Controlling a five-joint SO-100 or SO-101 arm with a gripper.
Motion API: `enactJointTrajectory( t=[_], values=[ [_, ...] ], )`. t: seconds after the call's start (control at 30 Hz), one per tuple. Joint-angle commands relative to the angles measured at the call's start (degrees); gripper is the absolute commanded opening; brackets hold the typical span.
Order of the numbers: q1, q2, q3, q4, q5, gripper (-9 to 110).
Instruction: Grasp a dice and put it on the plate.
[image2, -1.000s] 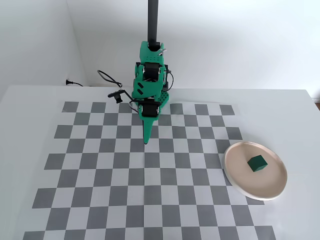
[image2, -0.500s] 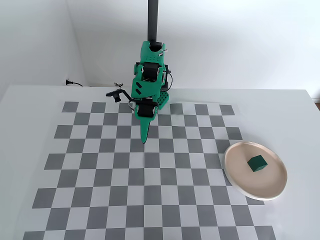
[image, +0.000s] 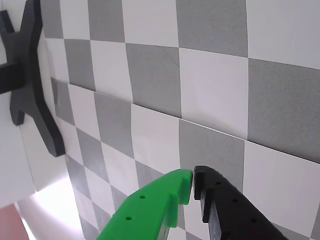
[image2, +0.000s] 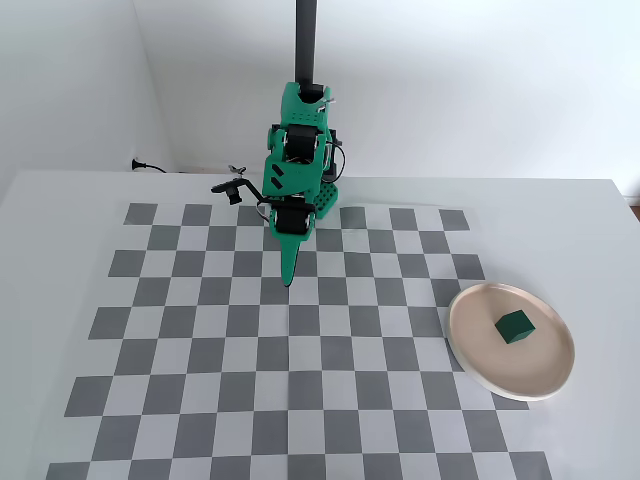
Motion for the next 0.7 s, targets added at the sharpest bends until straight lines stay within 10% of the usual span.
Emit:
enactJointTrajectory(
  t=[0.0, 0.67],
  values=[
    [-0.2, 0.6, -0.9, 0.3, -0.5, -4],
    [-0.2, 0.6, -0.9, 0.3, -0.5, -4]
  ],
)
